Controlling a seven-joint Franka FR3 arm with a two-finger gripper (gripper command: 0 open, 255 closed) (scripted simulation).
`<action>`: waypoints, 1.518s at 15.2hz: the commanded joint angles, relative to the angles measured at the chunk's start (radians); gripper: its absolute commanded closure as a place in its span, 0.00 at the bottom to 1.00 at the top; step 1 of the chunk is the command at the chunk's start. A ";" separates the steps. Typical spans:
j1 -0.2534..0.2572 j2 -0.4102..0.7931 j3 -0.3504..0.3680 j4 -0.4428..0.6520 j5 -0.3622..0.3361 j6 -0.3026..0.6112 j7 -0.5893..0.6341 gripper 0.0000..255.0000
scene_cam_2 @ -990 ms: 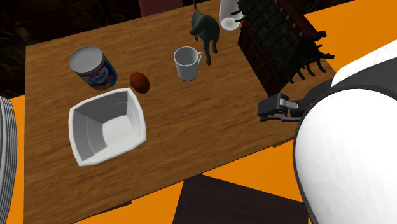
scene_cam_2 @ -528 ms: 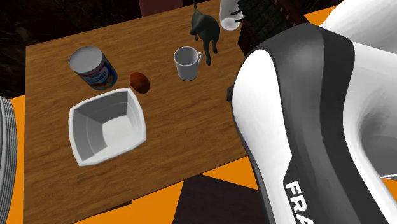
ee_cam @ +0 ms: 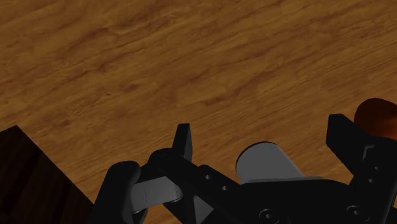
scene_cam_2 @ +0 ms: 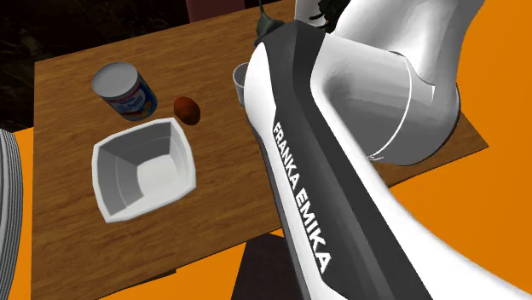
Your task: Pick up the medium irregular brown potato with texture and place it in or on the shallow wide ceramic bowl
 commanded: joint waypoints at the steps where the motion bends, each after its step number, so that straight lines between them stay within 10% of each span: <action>1: 0.022 0.060 0.013 0.028 0.026 0.030 -0.021 0.00; 23: 0.197 0.635 0.171 0.457 0.154 0.172 -0.169 0.00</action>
